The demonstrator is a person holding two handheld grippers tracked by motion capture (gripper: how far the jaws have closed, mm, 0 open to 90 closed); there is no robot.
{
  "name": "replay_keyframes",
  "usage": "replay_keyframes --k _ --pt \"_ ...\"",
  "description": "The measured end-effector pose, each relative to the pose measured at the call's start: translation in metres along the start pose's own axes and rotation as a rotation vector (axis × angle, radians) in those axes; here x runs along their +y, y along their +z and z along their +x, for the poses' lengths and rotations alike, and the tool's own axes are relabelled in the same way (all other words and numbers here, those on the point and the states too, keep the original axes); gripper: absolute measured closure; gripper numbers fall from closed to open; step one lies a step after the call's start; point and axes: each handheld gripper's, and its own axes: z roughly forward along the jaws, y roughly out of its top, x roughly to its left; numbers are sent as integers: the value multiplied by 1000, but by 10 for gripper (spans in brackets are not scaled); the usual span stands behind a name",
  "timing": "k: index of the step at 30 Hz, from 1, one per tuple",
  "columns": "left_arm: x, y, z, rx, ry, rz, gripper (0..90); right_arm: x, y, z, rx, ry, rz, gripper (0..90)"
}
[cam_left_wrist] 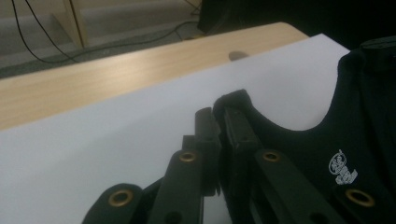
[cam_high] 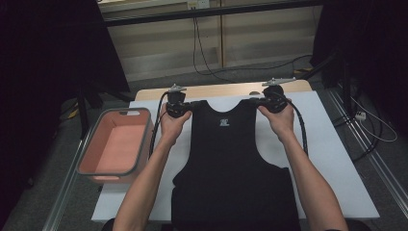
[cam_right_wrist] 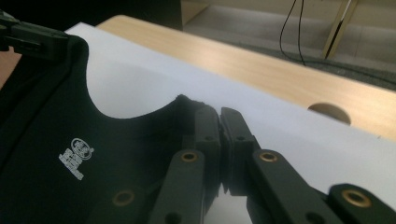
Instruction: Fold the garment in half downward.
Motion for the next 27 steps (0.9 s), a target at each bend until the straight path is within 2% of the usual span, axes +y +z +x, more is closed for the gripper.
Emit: replay_keyframes --k 6,9,18,27 --pt "19 -6 -5 -5 0 -40 854 19 -15 -1 -14 -7 -43 871" --pt "29 -8 -8 -8 14 -51 854 25 -22 -3 -26 -11 -60 871" --pt "57 -16 -12 3 27 -94 854 46 -40 -4 -47 -21 -112 871" --pt "78 -25 -13 15 38 -125 854 69 -49 -3 -61 -32 -143 871"
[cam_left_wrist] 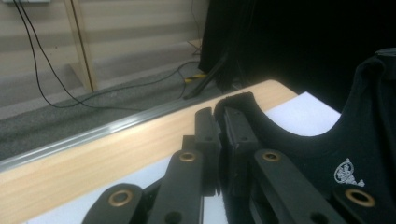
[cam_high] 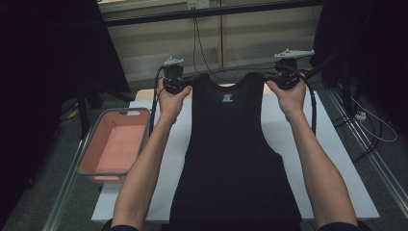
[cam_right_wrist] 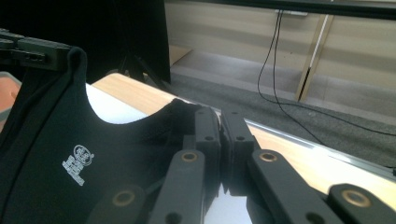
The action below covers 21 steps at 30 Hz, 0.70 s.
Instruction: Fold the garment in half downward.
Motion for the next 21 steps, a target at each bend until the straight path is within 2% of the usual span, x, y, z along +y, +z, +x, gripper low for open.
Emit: replay_keyframes --k 9,17,21 --pt "21 -12 2 -1 2 -47 854 29 -6 6 -2 -20 -43 871" --pt "46 -25 5 26 14 -82 854 51 -13 8 -13 -34 -72 871" --pt "55 -28 4 22 14 -102 854 62 -15 8 -15 -39 -86 871"
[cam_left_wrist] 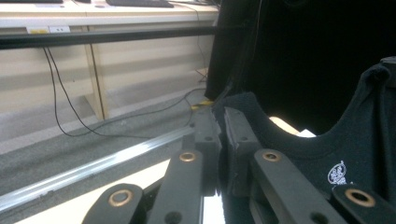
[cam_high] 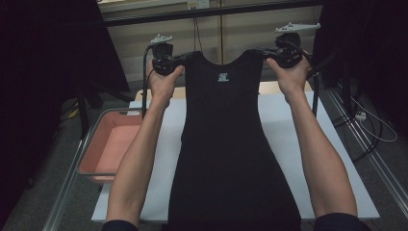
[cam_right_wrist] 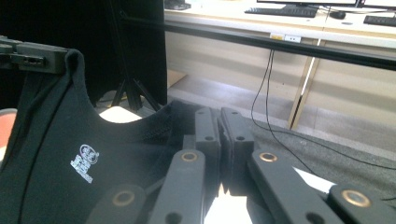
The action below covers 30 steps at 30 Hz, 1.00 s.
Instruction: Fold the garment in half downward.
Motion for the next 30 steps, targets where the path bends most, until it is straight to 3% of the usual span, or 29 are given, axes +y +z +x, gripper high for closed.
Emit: replay_keyframes --k 7,18,23,25,28,30 --pt "16 -2 -3 12 23 -20 854 17 -4 -2 -9 -5 -16 871" --pt "48 -15 -15 8 49 -72 854 47 -21 -4 3 -2 -106 872" --pt "34 -15 -17 -18 43 -65 854 34 -21 -4 15 -5 -95 871" --pt "27 -18 -18 -42 30 -71 854 23 -20 -3 22 -3 -88 872" --pt "16 -22 -20 -41 36 -64 854 7 -19 -3 30 5 -72 872" --pt "9 -25 -22 -50 42 -57 854 -3 -20 -1 36 -14 -60 872"
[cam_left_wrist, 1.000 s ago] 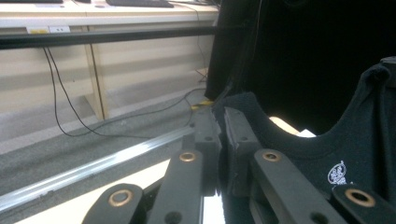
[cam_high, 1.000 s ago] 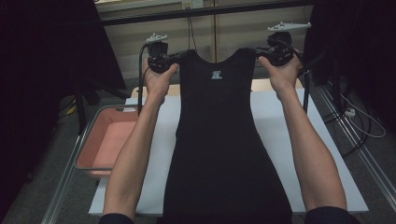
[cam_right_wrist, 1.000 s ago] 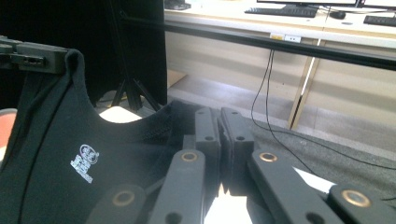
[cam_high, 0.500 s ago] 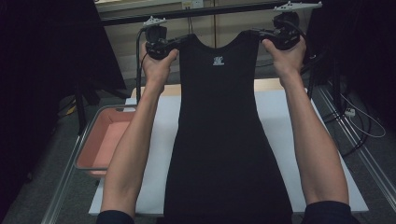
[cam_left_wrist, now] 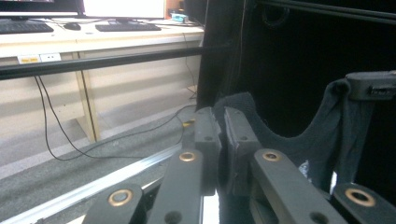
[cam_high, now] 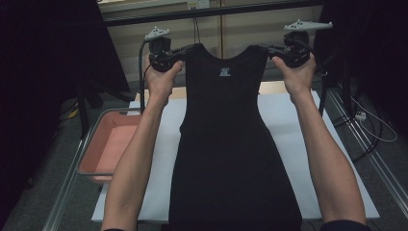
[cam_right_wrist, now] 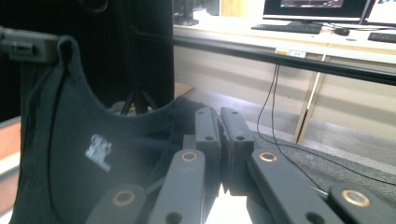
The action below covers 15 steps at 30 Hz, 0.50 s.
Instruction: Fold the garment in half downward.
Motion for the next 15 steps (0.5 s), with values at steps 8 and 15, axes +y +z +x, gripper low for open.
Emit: replay_keyframes --k 8,15 --pt "-28 -22 -20 -40 44 -20 853 -20 -25 14 49 -51 4 872" --pt "-41 -50 -33 -89 35 -47 853 -30 -55 30 85 -97 -1 872"
